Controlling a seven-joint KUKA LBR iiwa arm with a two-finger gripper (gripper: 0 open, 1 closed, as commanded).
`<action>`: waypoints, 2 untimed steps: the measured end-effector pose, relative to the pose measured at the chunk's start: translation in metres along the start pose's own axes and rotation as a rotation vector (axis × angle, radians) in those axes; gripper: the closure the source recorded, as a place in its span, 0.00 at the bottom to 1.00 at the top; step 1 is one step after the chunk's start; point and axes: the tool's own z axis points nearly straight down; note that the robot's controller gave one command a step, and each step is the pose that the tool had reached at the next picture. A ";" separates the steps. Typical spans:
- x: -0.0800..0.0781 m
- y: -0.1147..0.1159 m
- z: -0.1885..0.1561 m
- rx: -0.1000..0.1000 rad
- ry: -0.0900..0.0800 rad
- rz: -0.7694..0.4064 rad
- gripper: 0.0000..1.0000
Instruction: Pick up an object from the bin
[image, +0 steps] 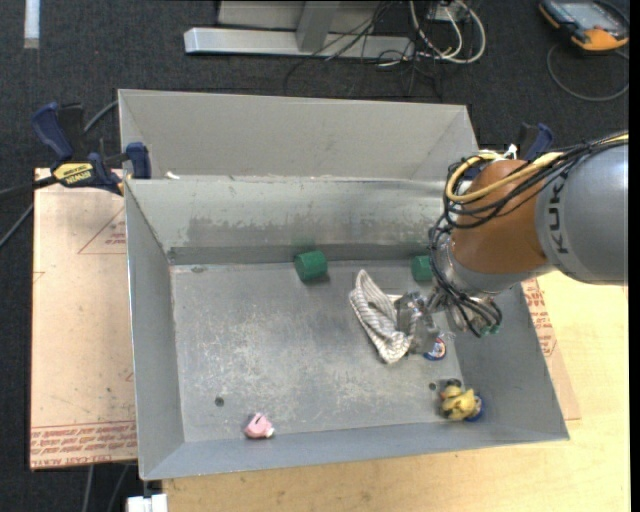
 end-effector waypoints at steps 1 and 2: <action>0.000 0.000 0.000 0.000 0.000 -0.001 1.00; 0.000 0.006 -0.099 -0.001 0.000 -0.015 1.00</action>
Offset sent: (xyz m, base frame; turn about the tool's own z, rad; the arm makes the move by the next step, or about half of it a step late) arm -0.0022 0.0041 0.1051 -0.0167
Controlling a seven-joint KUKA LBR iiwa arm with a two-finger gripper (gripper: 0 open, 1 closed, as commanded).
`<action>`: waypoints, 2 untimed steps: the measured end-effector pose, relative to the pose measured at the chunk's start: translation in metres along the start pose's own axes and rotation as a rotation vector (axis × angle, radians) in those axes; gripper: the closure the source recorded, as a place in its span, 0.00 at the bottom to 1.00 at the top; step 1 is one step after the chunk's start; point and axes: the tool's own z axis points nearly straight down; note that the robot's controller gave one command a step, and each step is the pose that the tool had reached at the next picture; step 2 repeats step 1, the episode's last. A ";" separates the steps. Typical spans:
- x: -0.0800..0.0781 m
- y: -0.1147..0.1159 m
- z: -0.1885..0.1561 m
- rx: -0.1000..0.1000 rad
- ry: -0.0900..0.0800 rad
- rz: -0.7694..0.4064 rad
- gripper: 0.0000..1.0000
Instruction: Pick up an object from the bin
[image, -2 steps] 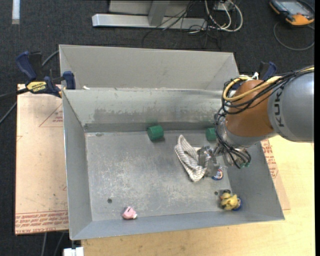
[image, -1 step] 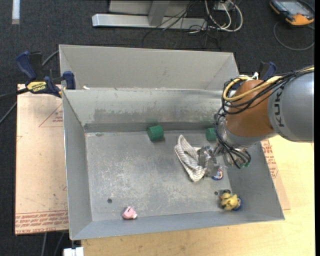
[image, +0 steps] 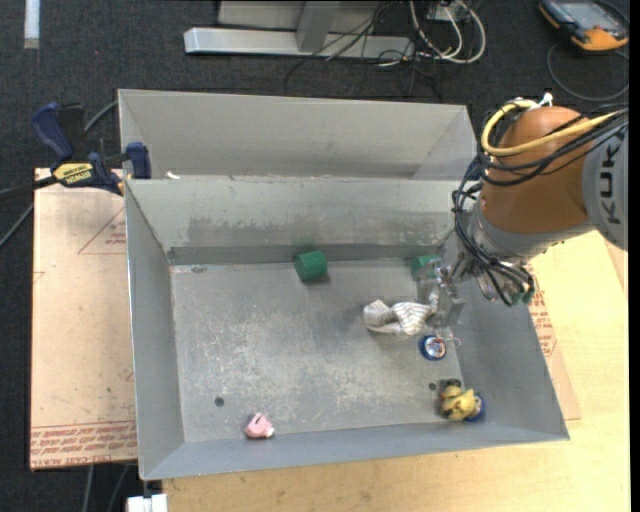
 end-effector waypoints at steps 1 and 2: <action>-0.018 -0.019 -0.040 0.003 -0.007 0.001 1.00; -0.018 -0.019 -0.040 0.003 -0.007 0.001 1.00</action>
Offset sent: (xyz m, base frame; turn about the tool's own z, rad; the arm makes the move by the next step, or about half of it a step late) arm -0.0103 0.0125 0.2756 -0.0246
